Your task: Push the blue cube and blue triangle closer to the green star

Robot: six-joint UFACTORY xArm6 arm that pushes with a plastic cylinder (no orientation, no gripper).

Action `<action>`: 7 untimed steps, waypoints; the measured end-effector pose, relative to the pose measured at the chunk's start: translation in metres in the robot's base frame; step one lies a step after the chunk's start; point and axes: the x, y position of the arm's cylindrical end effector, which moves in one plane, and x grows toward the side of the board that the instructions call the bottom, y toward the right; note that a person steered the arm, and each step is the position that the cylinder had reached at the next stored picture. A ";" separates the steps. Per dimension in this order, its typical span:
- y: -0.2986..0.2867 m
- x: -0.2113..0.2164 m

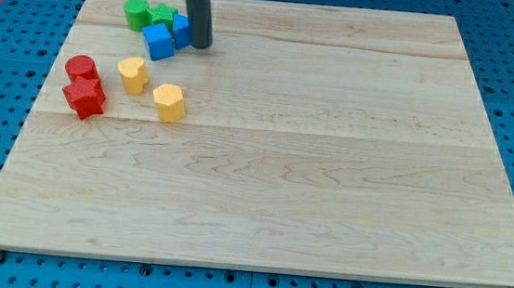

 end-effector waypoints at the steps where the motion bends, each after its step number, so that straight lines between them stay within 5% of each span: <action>1: -0.028 0.044; 7: -0.042 -0.033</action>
